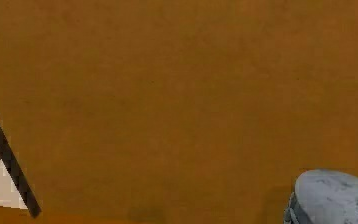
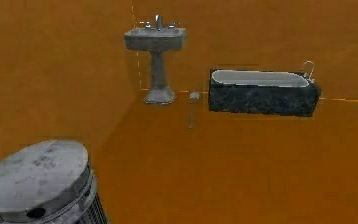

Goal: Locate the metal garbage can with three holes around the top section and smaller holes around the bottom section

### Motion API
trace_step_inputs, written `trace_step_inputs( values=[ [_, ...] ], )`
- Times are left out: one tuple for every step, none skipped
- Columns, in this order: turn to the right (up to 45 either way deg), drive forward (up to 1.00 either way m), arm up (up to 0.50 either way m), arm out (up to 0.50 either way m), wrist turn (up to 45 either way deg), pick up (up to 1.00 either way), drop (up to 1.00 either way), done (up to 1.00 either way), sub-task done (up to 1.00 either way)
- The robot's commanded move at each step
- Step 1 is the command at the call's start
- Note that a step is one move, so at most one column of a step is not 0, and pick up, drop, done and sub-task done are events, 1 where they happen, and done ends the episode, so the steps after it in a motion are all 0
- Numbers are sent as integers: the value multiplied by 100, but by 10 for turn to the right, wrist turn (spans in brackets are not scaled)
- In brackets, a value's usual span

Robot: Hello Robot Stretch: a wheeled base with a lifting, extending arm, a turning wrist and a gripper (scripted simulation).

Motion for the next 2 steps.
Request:
trace_step_inputs(
  values=[
    [450,0,0,0,0,0,0,0,0],
    [0,0,0,0,0,0,0,100,0]
  ],
)
